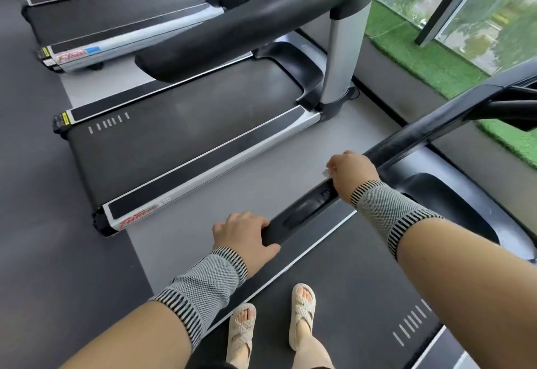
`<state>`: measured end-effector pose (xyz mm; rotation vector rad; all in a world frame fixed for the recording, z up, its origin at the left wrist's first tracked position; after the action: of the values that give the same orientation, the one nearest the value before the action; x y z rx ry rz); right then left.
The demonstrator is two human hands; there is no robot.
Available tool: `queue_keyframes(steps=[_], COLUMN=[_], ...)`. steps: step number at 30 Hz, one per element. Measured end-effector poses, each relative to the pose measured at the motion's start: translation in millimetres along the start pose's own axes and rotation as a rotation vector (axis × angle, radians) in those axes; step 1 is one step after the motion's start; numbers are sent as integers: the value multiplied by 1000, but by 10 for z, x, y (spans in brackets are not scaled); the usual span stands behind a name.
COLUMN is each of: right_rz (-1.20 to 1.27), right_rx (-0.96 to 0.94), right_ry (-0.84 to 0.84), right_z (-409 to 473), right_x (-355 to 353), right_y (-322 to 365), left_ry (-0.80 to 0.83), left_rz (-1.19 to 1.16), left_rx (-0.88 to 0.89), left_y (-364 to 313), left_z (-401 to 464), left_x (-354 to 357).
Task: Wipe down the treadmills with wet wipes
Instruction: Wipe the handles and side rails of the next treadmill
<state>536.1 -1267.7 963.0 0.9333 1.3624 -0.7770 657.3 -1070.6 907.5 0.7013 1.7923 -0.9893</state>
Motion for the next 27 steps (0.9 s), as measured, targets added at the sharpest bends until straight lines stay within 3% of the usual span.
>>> queue_keyframes(steps=[6,10,14,18,21,25,27], right_rz=[-37,42,210,312,351,357,352], right_rx=[-159,-49,-178,2,-115,-3,-112], right_ry=[166,-10,22,-122,-53,-113,-14], right_z=[46,29,-371,-525,-780,-777,-906], right_x=[216,35,97,42,163,143,234], right_y=[95,-186,50,-25,363,304,589], left_ry=[-6,-20,-34,-28,-28,-16,-17], left_rz=[13,11,-20,-31,-30,-22,-24], left_rx=[27,27,12,9,4,8,-2], left_y=[-237,-264,-274,-266,-245,-166,-81], left_z=[185,227,245,224,200,129,73], left_x=[26,41,37,48,44,34,30])
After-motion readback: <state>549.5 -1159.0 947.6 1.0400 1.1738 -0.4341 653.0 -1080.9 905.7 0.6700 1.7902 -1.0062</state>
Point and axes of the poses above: each hand's wrist, its own z-axis towards the middle knuckle, its own x-axis out of the palm, y = z × x, the point moved 10 cm from there along z, towards the middle knuckle, and after that the axes turned 13 degrees about -y, right-handed, at the moved point
